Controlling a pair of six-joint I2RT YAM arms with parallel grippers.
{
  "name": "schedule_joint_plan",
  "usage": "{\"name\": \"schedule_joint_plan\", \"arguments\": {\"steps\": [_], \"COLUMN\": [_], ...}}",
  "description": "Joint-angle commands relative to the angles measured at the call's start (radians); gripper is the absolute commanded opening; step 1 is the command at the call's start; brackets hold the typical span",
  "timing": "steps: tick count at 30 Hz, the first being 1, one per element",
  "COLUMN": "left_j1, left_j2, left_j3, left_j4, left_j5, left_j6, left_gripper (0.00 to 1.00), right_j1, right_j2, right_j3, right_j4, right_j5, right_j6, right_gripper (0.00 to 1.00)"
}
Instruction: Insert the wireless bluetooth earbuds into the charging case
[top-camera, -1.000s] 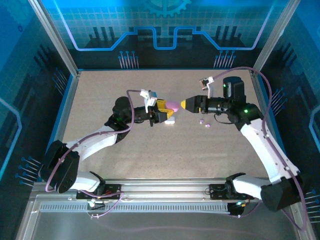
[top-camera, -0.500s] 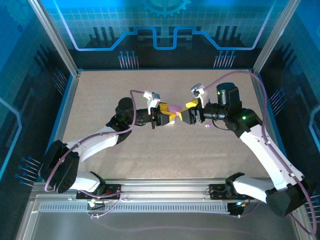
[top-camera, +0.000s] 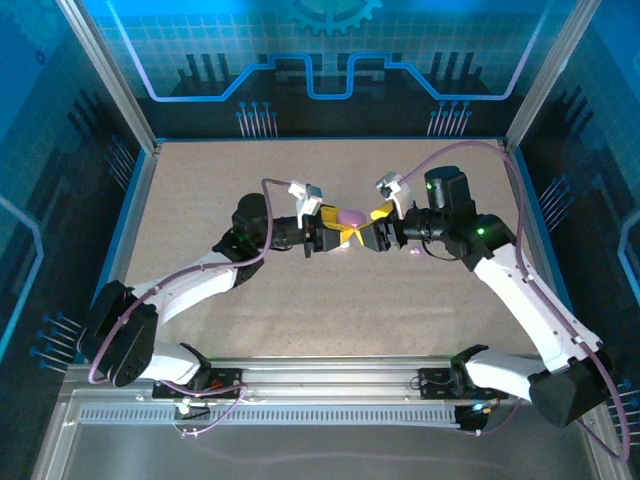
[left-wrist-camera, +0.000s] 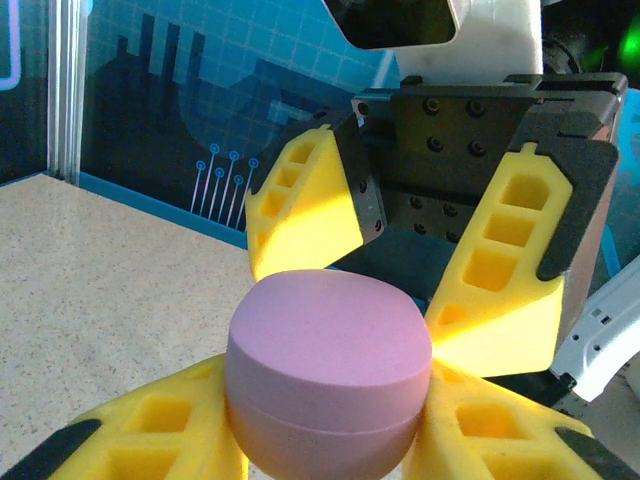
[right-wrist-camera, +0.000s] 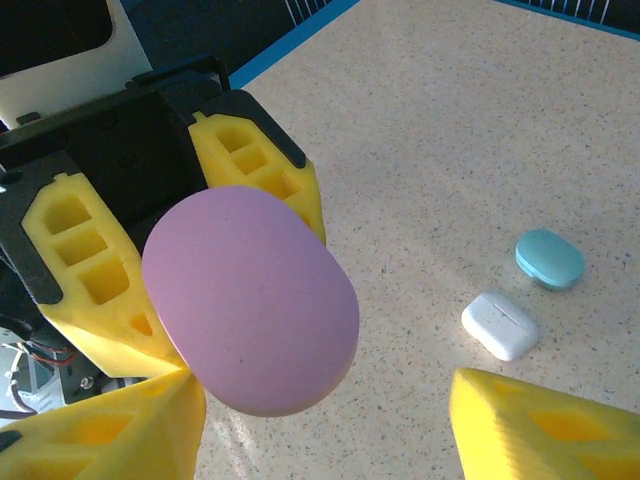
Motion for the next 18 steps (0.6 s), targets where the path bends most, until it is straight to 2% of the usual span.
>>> {"name": "schedule_joint_plan", "arguments": {"steps": [1, 7, 18], "left_j1": [-0.010, -0.012, -0.012], "left_j2": [-0.038, -0.056, -0.056], "left_j3": [0.026, 0.033, 0.020], "left_j4": [-0.051, -0.105, -0.077], "left_j5": [0.074, 0.088, 0.093], "left_j6": [0.066, 0.108, 0.106], "left_gripper": [0.32, 0.32, 0.32], "right_j1": [-0.027, -0.085, -0.087], "right_j2": [0.006, 0.021, 0.009], "right_j3": [0.030, 0.035, 0.021], "right_j4": [0.011, 0.008, 0.028], "right_j5": [-0.001, -0.042, -0.030], "right_j6": [0.030, 0.083, 0.089], "right_gripper": [0.65, 0.64, 0.63]}}
